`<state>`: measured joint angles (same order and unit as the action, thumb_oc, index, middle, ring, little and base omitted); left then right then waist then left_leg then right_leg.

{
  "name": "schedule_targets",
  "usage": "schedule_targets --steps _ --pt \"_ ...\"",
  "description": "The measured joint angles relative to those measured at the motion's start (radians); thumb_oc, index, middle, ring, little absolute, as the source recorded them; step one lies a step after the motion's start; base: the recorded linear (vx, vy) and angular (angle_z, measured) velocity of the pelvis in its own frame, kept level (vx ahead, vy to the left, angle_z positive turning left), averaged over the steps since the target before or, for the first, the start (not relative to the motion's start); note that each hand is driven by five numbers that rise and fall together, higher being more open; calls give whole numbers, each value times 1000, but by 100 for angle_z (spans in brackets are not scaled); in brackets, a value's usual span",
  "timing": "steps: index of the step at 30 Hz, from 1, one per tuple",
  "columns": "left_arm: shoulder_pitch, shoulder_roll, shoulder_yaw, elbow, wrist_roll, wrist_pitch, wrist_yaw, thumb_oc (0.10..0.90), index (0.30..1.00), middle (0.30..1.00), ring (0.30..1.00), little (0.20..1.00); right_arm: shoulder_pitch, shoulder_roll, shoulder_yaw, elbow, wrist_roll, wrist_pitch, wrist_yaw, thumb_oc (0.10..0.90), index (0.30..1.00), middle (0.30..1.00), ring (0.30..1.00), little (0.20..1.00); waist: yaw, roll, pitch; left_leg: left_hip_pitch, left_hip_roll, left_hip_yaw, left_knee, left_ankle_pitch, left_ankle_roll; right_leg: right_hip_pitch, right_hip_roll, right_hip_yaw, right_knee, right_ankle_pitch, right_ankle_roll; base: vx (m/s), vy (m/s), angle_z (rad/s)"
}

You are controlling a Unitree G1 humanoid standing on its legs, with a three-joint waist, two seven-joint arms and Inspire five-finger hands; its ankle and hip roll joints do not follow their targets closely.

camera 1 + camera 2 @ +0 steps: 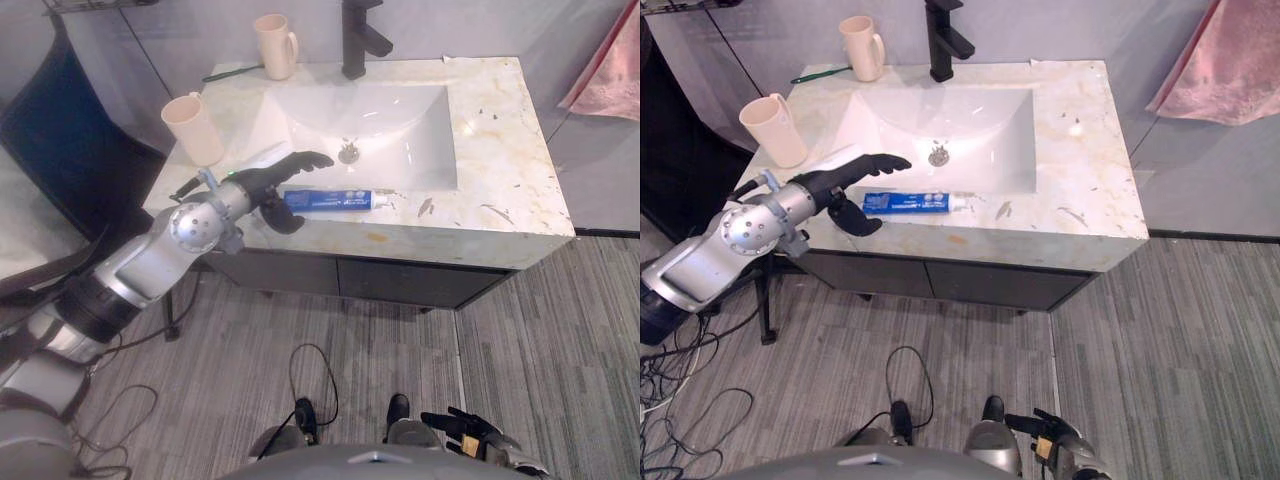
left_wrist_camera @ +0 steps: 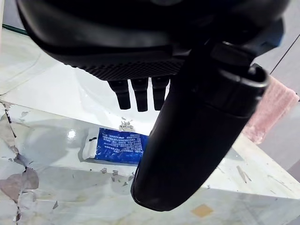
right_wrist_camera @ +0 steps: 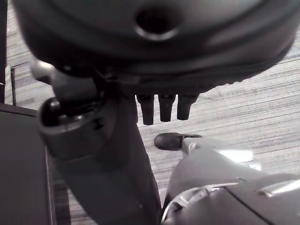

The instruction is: Organize the bathroom.

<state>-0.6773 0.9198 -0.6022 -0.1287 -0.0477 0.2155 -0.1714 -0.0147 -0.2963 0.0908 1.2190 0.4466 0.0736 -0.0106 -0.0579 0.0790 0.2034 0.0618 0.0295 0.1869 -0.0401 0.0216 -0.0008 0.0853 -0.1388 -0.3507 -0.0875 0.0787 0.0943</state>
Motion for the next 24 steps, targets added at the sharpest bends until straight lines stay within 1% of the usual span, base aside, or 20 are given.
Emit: schedule_targets --steps 8,12,17,24 --pt "0 0 0 0 1 0 2 800 900 900 900 900 0 0 0 2 0 0 -1 800 900 900 900 900 -1 3 -3 0 0 1 0 0 0 -1 0 1 0 0 0 0 0 0" --pt "0 0 0 0 1 -1 43 800 900 900 900 900 1 0 0 2 3 0 -1 800 900 900 900 900 -1 3 -3 0 0 1 0 0 0 -2 0 2 0 0 0 17 -8 0" --pt "1 -1 1 -7 4 -2 51 800 900 900 900 900 3 0 0 2 5 0 -4 800 900 900 900 900 -1 4 -8 -4 0 3 2 0 0 -7 0 7 0 0 0 8 2 -1" --pt "1 -6 1 -28 20 -19 55 800 900 900 900 900 4 0 -1 2 9 -6 -3 800 900 900 900 900 -4 4 -8 -8 1 11 6 0 0 -15 0 17 0 0 0 14 -3 -3"
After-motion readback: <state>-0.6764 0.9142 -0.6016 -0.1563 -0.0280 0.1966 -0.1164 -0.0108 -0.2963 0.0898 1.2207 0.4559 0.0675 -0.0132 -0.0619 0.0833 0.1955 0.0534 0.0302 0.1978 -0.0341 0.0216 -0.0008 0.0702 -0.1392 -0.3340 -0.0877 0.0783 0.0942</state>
